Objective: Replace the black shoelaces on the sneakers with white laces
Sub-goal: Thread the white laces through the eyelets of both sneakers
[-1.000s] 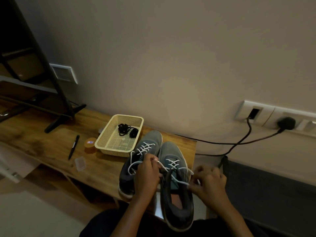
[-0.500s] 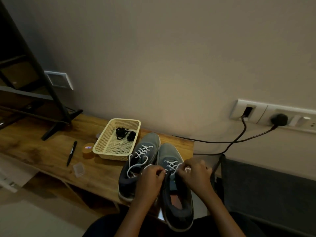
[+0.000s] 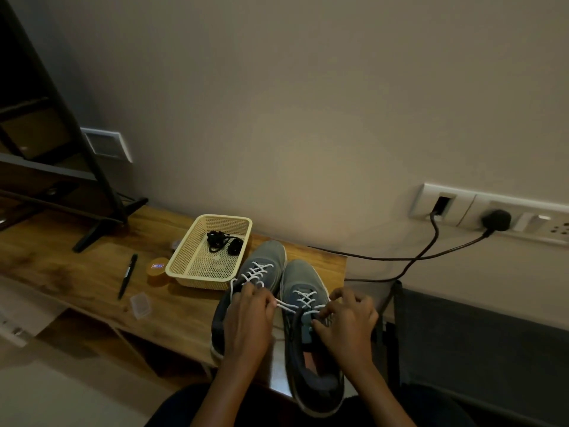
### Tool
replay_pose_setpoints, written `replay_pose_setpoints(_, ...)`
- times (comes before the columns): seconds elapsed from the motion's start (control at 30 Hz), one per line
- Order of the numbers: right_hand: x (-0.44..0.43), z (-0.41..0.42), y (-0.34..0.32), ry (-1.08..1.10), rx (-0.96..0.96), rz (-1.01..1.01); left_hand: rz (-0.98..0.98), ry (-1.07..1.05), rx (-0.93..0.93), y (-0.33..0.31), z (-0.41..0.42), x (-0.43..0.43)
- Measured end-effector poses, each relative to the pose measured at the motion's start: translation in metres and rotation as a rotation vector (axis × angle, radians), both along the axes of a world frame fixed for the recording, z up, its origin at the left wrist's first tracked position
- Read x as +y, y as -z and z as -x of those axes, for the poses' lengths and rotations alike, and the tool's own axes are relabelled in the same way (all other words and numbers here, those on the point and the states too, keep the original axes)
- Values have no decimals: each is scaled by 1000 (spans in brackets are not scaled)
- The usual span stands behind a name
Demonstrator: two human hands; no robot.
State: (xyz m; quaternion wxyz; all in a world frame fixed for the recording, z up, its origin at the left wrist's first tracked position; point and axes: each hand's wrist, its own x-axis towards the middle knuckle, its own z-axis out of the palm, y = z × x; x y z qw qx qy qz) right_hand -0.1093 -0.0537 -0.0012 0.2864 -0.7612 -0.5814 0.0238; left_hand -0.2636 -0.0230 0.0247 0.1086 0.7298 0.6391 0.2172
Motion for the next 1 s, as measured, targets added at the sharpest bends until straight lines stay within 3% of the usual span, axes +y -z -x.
replay_pose_setpoints(0.1, -1, 1, 0, -1, 9, 9, -34, -8, 177, -2, 3, -6)
replay_pose_setpoints(0.27, -3, -1, 0, -27, 44, 40, -44, 96, 232, 8, -16, -5)
replay_pose_setpoints(0.53, -4, -2, -3, -31, 73, 40, -63, -30, 214, 11, -13, 1)
replay_pose_setpoints(0.7, -4, -2, -4, -25, 71, 37, -51, -205, 60, 5, 6, 1)
replay_pose_setpoints(0.83, -4, -1, -5, -25, 74, 51, -110, -39, 48, 10, -4, 0)
replay_pose_setpoints(1.0, -4, -2, -6, -34, 55, 115, 23, 74, 195, 14, -23, 1)
